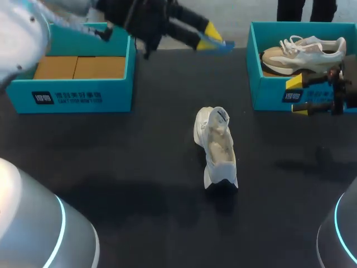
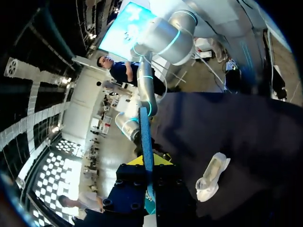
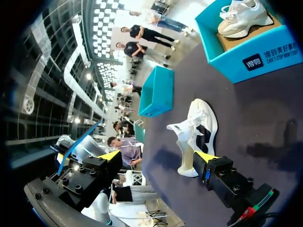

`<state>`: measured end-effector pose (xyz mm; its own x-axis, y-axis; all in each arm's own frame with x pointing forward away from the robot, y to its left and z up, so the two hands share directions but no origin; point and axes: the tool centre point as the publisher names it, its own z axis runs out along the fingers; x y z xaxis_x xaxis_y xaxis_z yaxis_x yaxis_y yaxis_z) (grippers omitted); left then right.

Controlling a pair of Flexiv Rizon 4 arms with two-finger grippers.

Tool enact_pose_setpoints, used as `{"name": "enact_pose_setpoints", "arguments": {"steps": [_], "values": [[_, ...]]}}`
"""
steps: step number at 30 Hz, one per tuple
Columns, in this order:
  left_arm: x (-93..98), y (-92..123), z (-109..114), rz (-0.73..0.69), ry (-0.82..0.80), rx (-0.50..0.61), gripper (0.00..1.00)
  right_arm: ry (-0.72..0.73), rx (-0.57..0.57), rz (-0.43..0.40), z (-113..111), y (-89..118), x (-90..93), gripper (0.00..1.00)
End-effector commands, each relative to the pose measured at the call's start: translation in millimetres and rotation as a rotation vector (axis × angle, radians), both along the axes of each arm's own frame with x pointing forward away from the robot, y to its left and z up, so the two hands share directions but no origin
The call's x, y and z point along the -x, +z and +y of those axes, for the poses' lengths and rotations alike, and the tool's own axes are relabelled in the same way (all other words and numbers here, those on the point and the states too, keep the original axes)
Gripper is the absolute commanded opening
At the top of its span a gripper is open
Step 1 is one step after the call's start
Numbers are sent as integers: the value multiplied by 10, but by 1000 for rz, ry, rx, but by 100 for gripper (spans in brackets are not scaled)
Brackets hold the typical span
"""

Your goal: Take the shoe out of the shoebox, open the shoe tongue, remove and reinsert the insole, then place the shoe into the shoebox

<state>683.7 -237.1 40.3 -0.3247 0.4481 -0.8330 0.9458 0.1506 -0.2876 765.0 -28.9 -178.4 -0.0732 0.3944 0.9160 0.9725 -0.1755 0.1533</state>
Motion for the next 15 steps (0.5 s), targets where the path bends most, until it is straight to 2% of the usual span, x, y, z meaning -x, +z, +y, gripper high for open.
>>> {"name": "enact_pose_setpoints", "arguments": {"steps": [1, 8, 12, 15], "values": [[85, -306, 46, -318, -13, 63, 0, -1, 2, 1, 13, 1, -4, 100], [9, -460, 19, -379, -75, 106, 0, -1, 2, 1, 13, 1, -4, 100], [-40, -543, 74, -334, -161, 156, 0, -1, 2, 1, 13, 1, -4, 100], [-40, -543, 74, -334, -161, 156, 0, -1, 2, 1, 13, 1, -4, 100]]}}
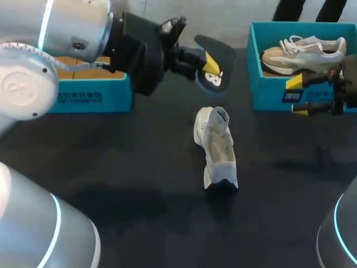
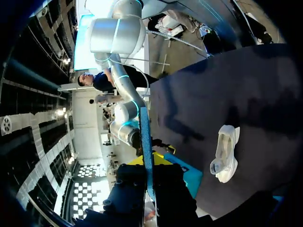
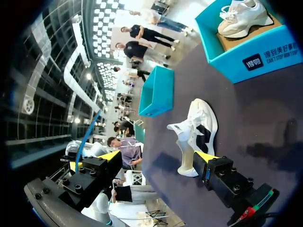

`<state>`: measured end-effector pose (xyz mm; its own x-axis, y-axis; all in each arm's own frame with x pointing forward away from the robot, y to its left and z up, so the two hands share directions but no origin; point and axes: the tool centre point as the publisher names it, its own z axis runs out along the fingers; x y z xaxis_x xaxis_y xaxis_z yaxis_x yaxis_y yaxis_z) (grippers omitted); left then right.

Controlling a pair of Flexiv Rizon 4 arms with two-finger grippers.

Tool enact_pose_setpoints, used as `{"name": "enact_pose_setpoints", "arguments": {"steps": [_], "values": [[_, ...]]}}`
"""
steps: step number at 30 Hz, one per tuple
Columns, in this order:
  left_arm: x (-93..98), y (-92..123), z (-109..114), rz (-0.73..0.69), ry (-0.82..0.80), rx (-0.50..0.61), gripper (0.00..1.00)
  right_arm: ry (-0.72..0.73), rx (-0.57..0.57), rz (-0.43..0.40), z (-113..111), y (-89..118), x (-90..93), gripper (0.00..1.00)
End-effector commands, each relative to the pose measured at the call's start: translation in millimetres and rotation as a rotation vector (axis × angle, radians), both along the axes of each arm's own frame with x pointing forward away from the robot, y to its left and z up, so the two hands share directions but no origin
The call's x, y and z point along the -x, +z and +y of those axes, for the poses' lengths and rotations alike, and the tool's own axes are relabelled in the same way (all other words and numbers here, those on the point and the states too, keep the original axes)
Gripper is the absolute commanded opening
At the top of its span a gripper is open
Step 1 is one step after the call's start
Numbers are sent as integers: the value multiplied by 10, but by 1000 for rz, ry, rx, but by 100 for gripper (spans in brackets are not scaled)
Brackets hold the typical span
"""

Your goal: Take the shoe out of the shoebox, open the shoe tongue, remove and reinsert the insole, then place the shoe into the shoebox

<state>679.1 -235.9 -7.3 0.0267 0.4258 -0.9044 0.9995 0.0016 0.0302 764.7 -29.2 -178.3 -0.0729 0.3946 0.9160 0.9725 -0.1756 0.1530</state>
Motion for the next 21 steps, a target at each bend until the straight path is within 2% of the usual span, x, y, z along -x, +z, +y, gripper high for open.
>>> {"name": "enact_pose_setpoints", "arguments": {"steps": [1, 18, 19, 21], "values": [[-86, -66, 62, -1, -33, 102, 0, -1, 2, 1, 16, -1, -6, 100], [-86, -66, 62, -1, -33, 102, 0, -1, 2, 1, 16, -1, -6, 100], [-77, -128, 37, -74, -28, 131, 0, -1, 2, 1, 16, -1, -6, 100], [-81, -257, 7, -78, -19, 161, 0, -1, 2, 1, 16, -1, -6, 100]]}}
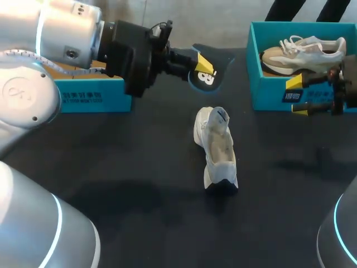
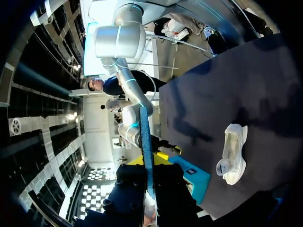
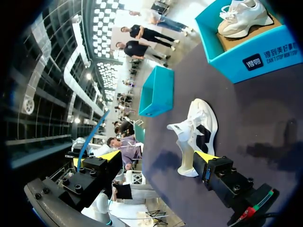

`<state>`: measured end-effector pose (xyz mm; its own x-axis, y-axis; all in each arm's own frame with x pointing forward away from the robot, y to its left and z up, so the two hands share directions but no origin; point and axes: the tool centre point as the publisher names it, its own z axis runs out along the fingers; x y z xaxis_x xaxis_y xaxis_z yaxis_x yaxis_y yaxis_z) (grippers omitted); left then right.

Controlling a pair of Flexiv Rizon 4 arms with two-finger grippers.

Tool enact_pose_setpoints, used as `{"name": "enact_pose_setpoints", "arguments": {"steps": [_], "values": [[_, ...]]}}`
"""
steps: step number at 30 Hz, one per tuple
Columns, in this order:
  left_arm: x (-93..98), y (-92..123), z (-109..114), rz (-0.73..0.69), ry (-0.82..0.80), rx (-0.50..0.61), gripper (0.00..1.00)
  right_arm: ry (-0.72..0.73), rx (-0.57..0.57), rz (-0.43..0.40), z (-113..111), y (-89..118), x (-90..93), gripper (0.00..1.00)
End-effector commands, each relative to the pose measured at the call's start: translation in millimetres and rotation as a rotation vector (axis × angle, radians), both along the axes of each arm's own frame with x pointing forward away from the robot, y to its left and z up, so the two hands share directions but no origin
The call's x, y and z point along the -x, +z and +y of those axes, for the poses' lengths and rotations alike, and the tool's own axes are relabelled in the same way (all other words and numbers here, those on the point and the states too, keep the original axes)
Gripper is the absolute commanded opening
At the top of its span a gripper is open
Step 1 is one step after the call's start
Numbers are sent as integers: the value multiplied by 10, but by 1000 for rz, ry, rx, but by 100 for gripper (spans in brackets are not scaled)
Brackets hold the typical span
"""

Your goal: Take the shoe out of the shoebox, open the shoe tongue, remove and reinsert the insole, then place the shoe into the shoebox

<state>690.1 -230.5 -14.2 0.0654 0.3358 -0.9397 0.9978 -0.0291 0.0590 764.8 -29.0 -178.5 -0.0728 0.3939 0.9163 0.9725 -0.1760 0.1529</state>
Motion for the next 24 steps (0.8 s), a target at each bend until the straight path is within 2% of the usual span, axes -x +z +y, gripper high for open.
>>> {"name": "enact_pose_setpoints", "arguments": {"steps": [1, 2, 3, 4, 12, 16, 24], "values": [[52, -250, -54, -77, 19, 82, 0, -1, 3, 1, 14, 2, -6, 100], [49, -296, -66, -66, 27, 73, 0, -1, 3, 1, 14, 2, -6, 100], [69, -356, -76, -106, 18, 109, 0, -1, 3, 1, 14, 2, -6, 100], [87, -409, -89, -143, 29, 93, 0, -1, 3, 1, 14, 2, -6, 100], [149, -729, -126, -191, -28, 292, 0, -1, 3, 1, 14, 2, -6, 100], [178, -774, -165, -222, -84, 320, 0, -1, 3, 1, 14, 2, -6, 100], [146, -966, -267, -225, -125, 307, 0, -1, 3, 1, 14, 2, -6, 100]]}}
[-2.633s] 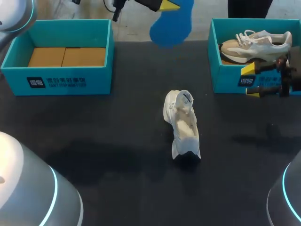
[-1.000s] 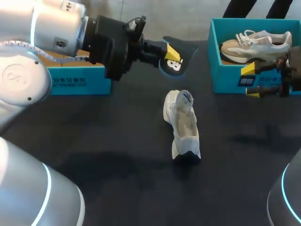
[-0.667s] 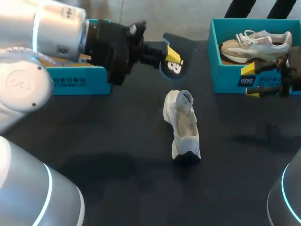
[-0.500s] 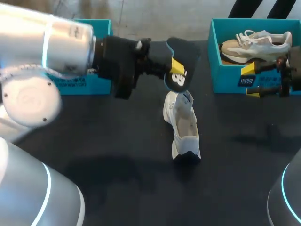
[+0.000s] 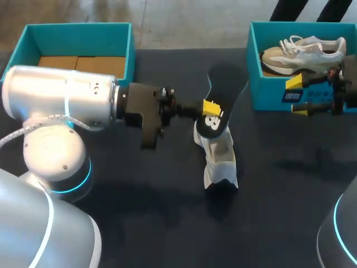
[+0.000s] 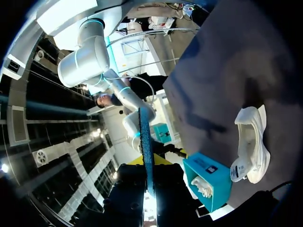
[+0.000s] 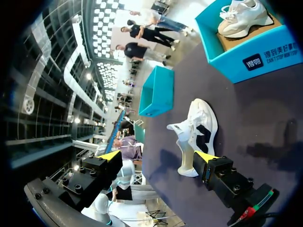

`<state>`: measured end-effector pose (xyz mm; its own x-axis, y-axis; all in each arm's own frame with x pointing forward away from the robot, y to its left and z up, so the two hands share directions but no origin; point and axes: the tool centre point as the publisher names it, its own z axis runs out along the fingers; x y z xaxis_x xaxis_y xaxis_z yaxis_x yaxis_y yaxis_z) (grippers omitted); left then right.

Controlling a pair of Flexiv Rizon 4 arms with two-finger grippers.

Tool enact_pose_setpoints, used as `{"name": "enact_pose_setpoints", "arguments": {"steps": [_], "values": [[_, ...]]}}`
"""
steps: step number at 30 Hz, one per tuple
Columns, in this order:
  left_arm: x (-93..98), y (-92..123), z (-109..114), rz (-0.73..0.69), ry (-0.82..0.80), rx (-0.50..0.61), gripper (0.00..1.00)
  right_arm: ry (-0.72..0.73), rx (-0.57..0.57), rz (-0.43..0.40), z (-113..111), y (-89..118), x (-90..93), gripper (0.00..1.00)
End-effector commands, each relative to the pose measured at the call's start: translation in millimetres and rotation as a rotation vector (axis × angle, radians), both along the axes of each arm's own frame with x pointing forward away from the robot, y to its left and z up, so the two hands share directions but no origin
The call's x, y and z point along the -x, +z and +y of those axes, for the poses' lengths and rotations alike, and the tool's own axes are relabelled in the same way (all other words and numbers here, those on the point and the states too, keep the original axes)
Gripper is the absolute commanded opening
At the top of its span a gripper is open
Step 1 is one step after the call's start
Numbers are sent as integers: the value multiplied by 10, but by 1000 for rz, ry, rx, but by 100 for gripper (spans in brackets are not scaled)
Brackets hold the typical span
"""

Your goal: Take the shoe out of the shoebox, open the shoe tongue, remove and reinsert the insole, then place the shoe into the shoebox

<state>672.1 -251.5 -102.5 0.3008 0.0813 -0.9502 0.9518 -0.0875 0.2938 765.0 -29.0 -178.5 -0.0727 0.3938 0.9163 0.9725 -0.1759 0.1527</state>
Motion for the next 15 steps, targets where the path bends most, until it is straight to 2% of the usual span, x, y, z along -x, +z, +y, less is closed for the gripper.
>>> {"name": "enact_pose_setpoints", "arguments": {"steps": [1, 10, 15], "values": [[-37, -109, -62, -1, -28, 55, 0, -1, 3, 1, 13, 1, -3, 100], [-50, -325, -98, -109, -22, -64, 0, -1, 3, 1, 13, 1, -3, 100], [-98, -345, -75, -148, 10, -59, 0, -1, 3, 1, 13, 1, -3, 100]]}}
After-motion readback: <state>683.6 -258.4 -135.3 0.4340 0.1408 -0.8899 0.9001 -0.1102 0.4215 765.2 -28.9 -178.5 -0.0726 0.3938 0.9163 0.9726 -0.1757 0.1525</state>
